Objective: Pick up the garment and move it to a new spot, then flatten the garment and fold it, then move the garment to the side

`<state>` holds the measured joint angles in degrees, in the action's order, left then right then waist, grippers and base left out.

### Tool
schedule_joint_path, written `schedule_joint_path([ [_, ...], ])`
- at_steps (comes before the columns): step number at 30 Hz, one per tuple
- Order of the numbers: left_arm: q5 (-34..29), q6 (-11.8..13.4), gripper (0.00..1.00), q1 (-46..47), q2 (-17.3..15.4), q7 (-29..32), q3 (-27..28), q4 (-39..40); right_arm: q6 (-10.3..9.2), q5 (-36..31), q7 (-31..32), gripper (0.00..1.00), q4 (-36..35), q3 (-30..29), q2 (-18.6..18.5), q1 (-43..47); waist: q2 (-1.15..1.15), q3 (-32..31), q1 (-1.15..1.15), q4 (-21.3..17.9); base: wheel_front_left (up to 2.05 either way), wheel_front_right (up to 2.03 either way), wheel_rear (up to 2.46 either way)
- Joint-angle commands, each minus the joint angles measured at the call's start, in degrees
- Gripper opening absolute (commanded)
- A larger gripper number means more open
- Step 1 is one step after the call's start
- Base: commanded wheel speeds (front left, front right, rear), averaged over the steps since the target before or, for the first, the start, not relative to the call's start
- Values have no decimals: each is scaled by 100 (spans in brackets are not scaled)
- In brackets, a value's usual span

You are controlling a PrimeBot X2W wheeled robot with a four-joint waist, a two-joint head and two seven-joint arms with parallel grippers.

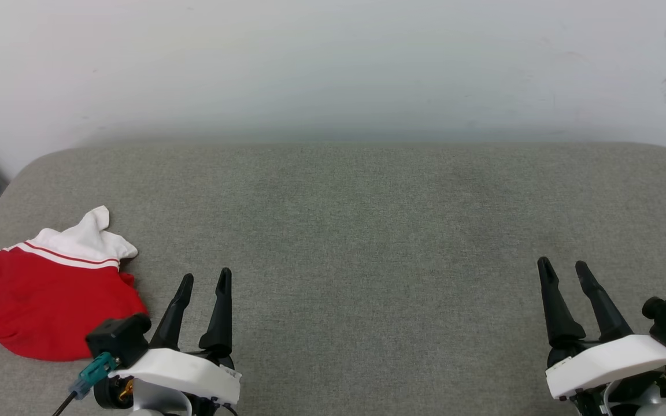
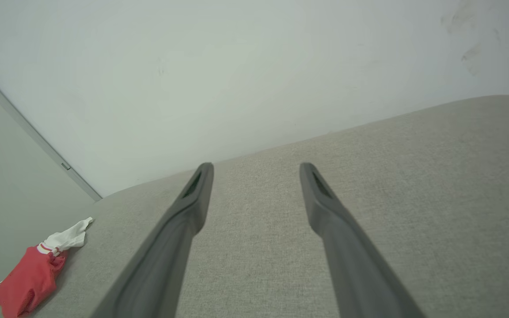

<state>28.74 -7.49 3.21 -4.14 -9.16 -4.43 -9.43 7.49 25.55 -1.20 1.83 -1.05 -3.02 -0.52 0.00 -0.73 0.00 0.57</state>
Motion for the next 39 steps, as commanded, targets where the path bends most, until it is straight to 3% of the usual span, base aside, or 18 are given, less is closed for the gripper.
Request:
schedule_joint_path([
  [1,-135,8,100,74,-31,-40,-6,34,0,-127,2,100,-83,-3,11,33,0,0,0,1,0,0,0],
  [39,-1938,21,100,104,14,-511,-129,-232,-1,-1818,-53,100,-272,-76,20,155,0,-17,0,21,0,0,0],
])
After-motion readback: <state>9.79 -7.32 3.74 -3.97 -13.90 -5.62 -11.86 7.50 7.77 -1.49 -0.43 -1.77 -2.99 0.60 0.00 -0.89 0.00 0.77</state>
